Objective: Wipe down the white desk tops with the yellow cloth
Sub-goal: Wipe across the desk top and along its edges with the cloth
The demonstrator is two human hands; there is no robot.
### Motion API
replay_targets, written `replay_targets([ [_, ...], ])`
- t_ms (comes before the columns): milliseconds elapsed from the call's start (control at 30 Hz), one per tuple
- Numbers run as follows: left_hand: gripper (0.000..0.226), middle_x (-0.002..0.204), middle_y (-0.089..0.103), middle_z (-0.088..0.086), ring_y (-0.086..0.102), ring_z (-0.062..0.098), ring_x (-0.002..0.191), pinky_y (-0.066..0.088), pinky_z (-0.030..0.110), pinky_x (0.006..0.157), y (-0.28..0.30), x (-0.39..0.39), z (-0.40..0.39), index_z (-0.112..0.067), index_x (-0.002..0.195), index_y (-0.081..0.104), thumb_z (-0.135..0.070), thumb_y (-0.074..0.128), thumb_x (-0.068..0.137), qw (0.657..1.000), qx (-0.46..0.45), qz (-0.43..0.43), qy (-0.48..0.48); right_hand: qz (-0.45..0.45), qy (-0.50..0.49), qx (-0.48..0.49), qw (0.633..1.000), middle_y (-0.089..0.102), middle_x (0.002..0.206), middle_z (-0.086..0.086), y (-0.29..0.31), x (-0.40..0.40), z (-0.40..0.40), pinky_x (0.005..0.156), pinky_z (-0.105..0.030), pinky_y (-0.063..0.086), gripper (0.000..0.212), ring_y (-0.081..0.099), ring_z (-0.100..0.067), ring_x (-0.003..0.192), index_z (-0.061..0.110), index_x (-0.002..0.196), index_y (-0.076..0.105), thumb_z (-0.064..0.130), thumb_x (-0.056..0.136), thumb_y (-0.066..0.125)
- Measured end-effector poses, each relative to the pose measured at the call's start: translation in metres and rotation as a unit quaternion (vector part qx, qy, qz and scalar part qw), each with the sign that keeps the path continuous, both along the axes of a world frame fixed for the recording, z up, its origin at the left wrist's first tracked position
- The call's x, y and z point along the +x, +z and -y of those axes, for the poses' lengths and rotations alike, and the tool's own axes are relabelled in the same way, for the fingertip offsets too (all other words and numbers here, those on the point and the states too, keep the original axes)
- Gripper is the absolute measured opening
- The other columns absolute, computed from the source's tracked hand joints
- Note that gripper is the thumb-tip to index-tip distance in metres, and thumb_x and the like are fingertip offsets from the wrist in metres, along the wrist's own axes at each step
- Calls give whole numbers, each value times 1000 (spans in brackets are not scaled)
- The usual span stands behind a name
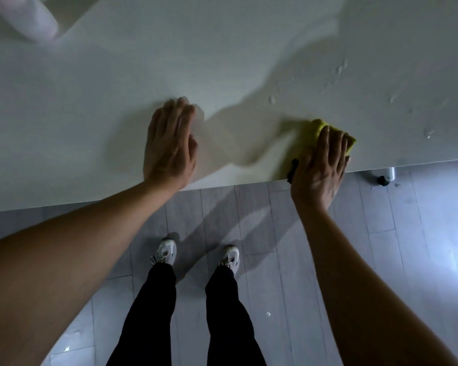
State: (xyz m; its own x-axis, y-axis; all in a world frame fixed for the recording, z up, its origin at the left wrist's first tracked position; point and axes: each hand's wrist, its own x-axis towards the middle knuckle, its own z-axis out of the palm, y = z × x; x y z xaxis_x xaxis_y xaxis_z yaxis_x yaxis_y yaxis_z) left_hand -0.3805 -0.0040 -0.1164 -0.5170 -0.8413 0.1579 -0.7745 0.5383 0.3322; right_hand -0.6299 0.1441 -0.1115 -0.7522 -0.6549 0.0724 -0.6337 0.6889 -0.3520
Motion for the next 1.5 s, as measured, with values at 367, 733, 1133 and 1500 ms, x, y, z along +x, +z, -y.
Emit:
replay_targets([
  [367,67,165,34,22,29,37,155,21,50,129,-2,-4,-1,-1,155,40,-36,52,100,997,40,-48,43,42,322,22,946,10,170,-8,9,136,73,127,-48,7,81,2,-25,158,22,162,17,44,95,57],
  [733,54,166,35,18,29,33,155,17,44,130,-11,-8,0,0,157,38,-17,33,106,998,-18,-33,55,4,-15,9,1000,10,170,-7,2,-57,50,128,-45,6,62,3,-24,158,22,163,17,41,106,34],
  [1133,54,165,35,20,28,34,155,11,34,131,-10,-5,2,2,157,37,-23,32,109,998,-7,-13,66,20,344,-1,939,18,169,-3,7,78,144,128,-40,0,59,9,-20,157,26,160,25,36,103,37],
  [1500,54,169,31,15,24,31,158,15,42,131,-10,-11,0,-4,160,36,-21,32,108,998,-7,-8,62,18,-23,16,999,7,171,-7,10,-86,111,128,-45,3,62,0,-25,158,23,163,13,43,106,28],
])
